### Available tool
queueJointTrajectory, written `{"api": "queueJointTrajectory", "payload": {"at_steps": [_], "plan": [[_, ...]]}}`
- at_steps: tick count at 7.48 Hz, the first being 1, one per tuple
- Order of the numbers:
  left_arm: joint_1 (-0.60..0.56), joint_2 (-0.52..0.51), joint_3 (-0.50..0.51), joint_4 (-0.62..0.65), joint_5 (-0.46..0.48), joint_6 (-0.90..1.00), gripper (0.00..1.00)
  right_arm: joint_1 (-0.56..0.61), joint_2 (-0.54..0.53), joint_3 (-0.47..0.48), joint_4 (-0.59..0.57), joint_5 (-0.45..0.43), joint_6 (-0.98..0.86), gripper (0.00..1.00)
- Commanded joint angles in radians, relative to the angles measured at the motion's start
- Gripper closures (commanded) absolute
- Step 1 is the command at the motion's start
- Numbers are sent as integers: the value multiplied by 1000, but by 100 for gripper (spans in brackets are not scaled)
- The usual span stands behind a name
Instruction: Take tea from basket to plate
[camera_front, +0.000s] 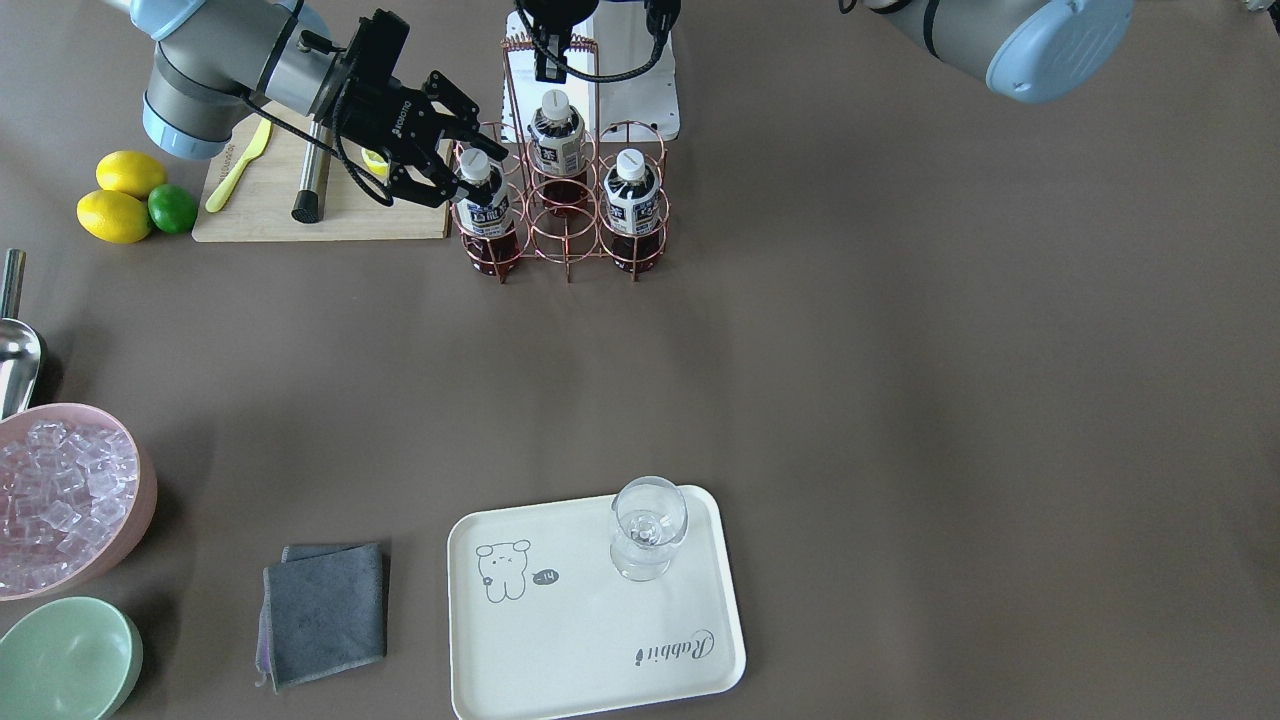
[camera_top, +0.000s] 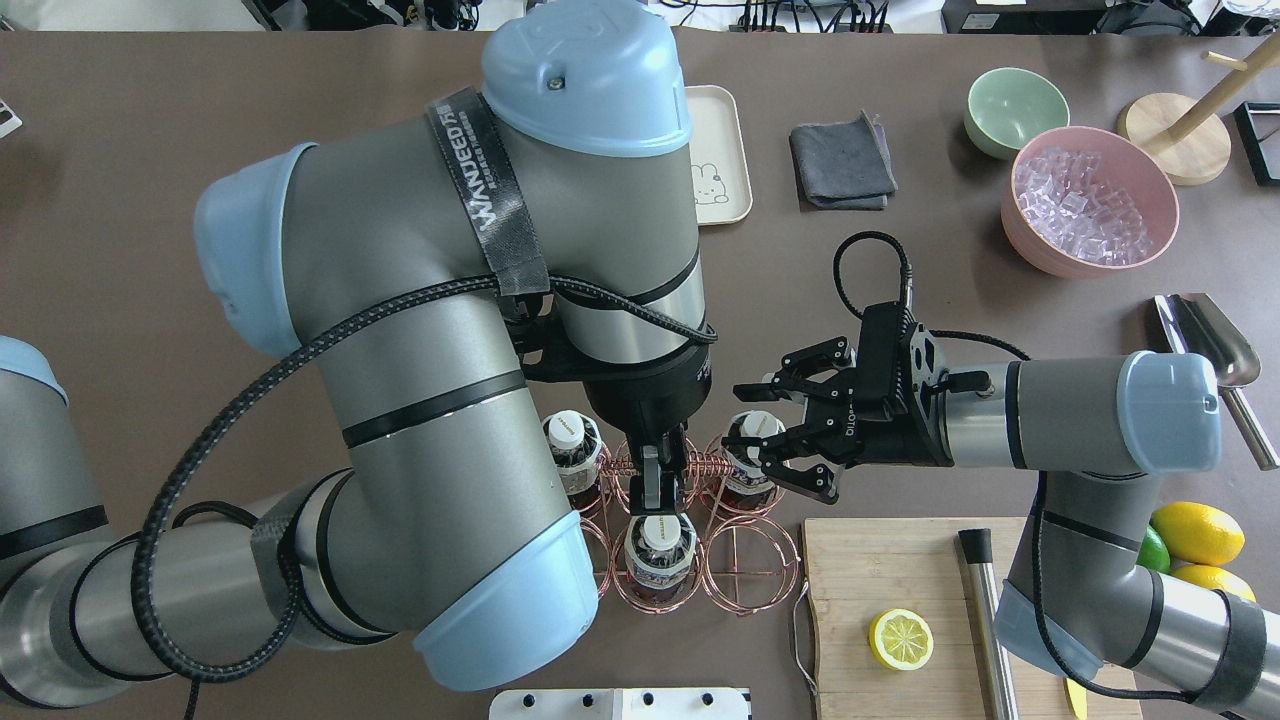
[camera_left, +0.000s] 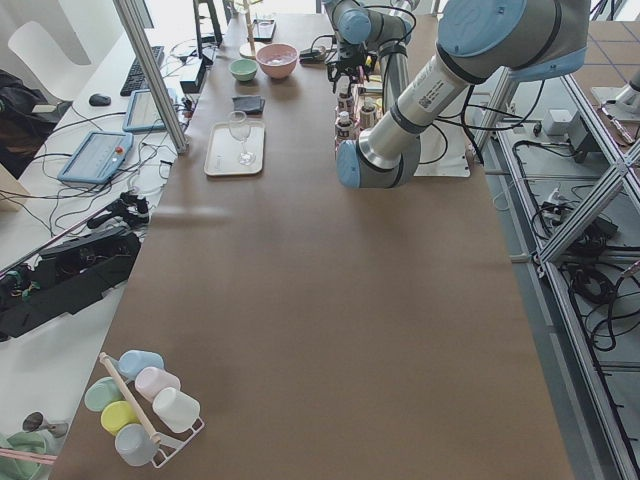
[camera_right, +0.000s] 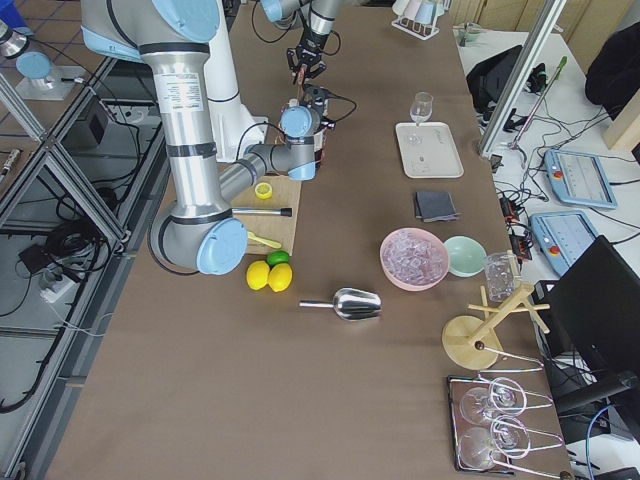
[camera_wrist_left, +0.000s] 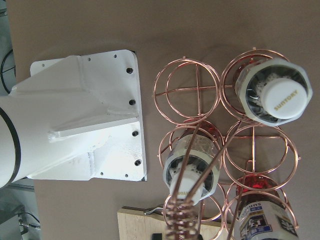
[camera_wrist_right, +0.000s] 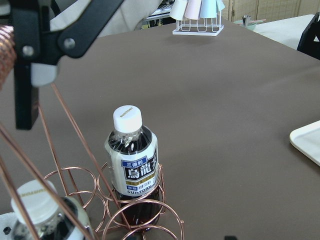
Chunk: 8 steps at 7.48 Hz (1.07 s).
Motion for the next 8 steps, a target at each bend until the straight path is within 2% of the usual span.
{"api": "queueJointTrajectory", "payload": {"at_steps": [1, 4, 8], "plan": [[0, 0, 0, 2, 0, 0, 100, 9, -30, 42, -34, 22, 6, 98], [0, 0, 0, 4, 0, 0, 100, 45, -59, 108, -98, 81, 7, 100], [0, 0, 0, 4, 0, 0, 100, 182, -40, 187, -224, 235, 9, 100]]}}
